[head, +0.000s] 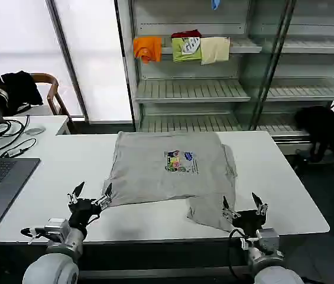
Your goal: Fold and organize the clothes.
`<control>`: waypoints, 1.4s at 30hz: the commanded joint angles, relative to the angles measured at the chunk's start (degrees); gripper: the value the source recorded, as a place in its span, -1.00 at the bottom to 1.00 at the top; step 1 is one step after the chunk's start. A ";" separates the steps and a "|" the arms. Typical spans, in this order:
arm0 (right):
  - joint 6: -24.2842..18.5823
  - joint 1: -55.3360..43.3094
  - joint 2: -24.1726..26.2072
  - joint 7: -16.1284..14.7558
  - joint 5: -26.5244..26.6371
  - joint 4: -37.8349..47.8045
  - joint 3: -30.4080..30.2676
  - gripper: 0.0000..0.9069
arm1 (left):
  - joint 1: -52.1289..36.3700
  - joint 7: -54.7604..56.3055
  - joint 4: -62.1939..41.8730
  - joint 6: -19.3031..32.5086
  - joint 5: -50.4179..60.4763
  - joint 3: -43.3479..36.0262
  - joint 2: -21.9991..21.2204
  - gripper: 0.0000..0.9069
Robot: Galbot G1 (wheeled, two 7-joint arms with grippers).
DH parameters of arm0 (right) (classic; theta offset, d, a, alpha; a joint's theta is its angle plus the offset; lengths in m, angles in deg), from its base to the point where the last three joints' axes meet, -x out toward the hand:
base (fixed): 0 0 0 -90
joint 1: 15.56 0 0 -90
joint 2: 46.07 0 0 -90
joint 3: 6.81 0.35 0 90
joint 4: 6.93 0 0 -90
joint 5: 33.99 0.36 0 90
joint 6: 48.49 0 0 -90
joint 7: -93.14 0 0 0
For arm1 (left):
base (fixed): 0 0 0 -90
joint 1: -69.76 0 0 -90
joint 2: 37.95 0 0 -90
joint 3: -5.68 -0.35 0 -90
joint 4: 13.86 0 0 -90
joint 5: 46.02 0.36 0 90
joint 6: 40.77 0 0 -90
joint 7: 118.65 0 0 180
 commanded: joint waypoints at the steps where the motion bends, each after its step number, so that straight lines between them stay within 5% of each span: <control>1: 0.03 -0.14 0.80 1.73 0.49 1.00 -1.24 1.00 | -1.69 -1.85 -2.22 -3.58 -0.65 0.00 2.31 1.00; 42: -0.11 0.94 -2.89 4.17 3.44 5.66 -4.82 1.00 | -3.75 -1.64 -12.57 -3.52 1.91 -3.11 2.67 1.00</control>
